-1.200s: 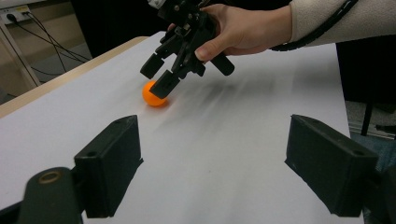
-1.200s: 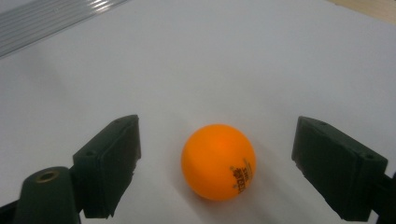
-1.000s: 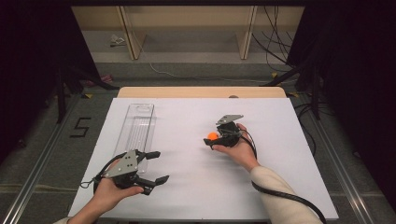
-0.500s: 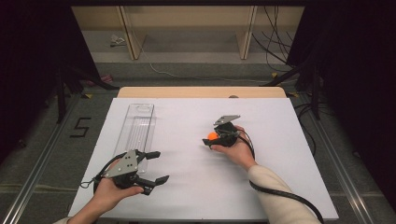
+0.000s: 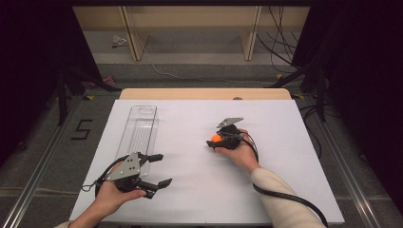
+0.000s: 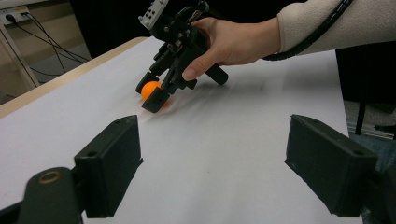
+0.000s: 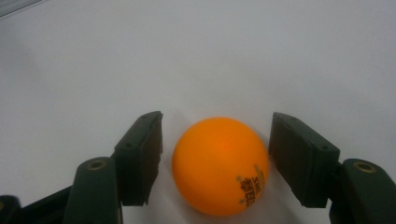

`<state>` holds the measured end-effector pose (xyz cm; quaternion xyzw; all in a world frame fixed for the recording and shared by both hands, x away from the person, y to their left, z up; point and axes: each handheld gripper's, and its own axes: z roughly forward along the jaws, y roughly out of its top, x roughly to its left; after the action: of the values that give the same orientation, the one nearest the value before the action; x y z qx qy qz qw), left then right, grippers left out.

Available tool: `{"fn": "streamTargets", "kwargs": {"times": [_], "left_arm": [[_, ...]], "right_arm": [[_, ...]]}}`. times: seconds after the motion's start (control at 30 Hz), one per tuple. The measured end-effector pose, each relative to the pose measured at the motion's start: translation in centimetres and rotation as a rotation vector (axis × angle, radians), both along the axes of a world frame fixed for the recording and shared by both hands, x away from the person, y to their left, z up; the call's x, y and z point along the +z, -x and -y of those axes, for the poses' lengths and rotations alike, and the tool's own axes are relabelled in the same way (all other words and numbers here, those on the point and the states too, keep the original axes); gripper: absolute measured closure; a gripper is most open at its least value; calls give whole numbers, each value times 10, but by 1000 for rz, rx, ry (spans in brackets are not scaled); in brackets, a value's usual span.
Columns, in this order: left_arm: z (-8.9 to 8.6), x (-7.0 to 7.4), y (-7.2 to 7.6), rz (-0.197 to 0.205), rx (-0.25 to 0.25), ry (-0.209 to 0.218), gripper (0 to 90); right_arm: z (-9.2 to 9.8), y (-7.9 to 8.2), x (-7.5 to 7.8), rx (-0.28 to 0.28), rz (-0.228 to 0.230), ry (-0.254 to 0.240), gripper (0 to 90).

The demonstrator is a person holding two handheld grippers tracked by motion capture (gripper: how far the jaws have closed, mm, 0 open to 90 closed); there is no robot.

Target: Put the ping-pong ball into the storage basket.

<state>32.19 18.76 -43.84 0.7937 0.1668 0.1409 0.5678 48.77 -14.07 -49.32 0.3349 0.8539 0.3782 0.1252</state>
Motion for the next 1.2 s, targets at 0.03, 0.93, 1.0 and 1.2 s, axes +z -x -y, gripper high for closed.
{"fn": "streamTargets", "kwargs": {"times": [0.03,0.93,1.0,1.2], "left_arm": [[0,0,0,0,0,0,175],[0,0,0,1,0,0,176],[0,0,0,0,0,0,175],[0,0,0,0,0,0,176]], "right_arm": [[0,0,0,0,0,1,376],[1,0,1,11,-6,1,511],[1,0,2,12,-3,-3,511],[2,1,3,12,0,-8,511]]}}
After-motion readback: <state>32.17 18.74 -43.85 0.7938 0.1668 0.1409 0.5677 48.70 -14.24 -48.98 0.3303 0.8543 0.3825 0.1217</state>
